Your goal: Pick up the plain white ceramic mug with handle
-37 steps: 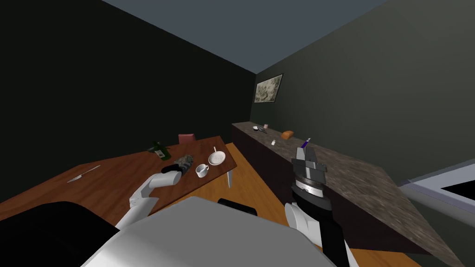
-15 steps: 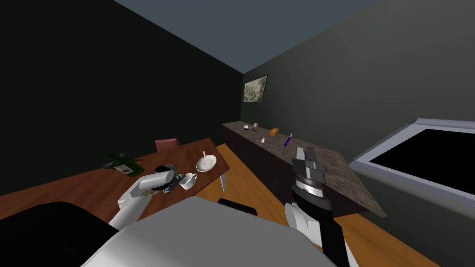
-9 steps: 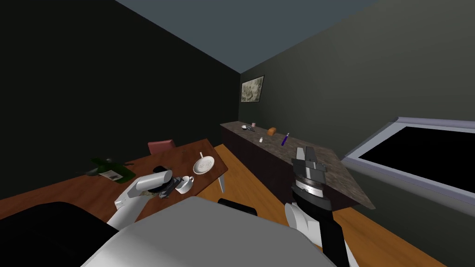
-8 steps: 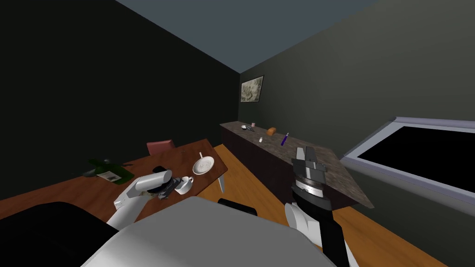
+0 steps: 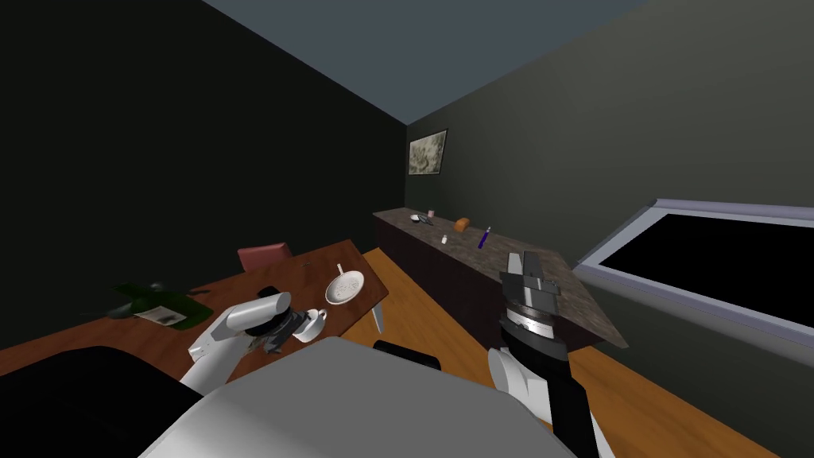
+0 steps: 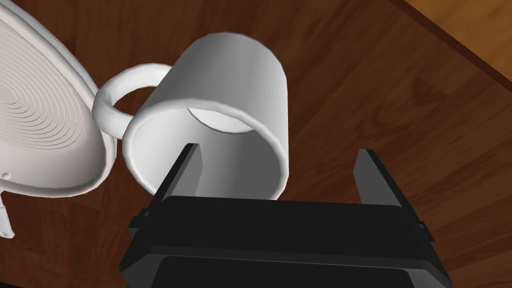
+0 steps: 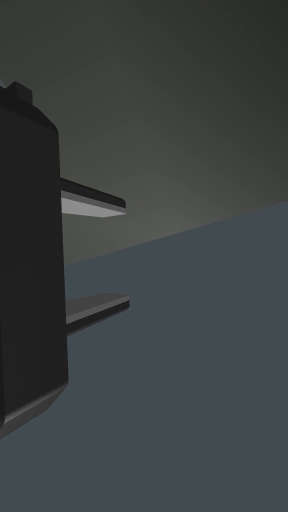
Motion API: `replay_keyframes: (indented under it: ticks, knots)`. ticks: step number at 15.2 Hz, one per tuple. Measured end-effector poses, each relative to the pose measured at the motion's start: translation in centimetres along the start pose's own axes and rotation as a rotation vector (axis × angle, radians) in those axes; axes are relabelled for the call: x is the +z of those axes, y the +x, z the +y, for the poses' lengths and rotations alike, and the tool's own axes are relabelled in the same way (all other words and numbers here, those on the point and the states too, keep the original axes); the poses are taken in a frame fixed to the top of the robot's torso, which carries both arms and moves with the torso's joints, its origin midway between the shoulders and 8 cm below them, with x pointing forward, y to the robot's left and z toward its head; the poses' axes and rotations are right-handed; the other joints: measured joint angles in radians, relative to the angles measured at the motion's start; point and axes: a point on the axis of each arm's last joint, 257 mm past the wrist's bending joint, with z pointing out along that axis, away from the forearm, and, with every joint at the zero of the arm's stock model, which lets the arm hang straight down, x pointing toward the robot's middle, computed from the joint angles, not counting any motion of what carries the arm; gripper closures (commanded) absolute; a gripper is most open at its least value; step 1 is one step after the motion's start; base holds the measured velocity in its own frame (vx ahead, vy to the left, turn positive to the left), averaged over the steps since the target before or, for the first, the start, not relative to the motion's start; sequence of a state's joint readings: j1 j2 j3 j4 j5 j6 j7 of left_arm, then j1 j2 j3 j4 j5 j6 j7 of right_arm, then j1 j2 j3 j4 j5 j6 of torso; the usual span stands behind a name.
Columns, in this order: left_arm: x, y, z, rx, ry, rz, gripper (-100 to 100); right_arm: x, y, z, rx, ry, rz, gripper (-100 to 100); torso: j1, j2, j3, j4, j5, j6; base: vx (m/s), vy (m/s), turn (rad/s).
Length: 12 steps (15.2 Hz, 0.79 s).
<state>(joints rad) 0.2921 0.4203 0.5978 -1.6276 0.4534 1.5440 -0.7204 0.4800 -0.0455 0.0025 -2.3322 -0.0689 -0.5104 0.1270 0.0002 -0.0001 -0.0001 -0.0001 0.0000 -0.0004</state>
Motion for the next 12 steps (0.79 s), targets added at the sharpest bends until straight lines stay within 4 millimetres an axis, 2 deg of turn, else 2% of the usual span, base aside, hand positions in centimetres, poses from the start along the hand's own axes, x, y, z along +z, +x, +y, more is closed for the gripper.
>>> replay_keyframes:
  ticks: [5,6,12]
  knots:
    - [2.0,0.7,-0.3,-0.008,-0.002,0.001,-100,0.0,0.0,0.0,0.0,0.0,0.0,0,0.001,0.003,0.002,0.001,0.0,0.0,-0.022,0.028,-0.029]
    - [2.1,0.7,-0.4,-0.009,-0.001,0.0,100,0.0,0.0,0.0,0.0,0.0,0.0,0,0.001,0.003,0.001,0.001,0.0,0.0,-0.006,0.007,-0.002]
    - [1.8,0.5,-0.3,-0.007,-0.001,-0.002,100,0.0,0.0,0.0,0.0,0.0,0.0,0,-0.001,0.001,0.001,0.001,0.0,0.0,0.006,-0.008,0.015]
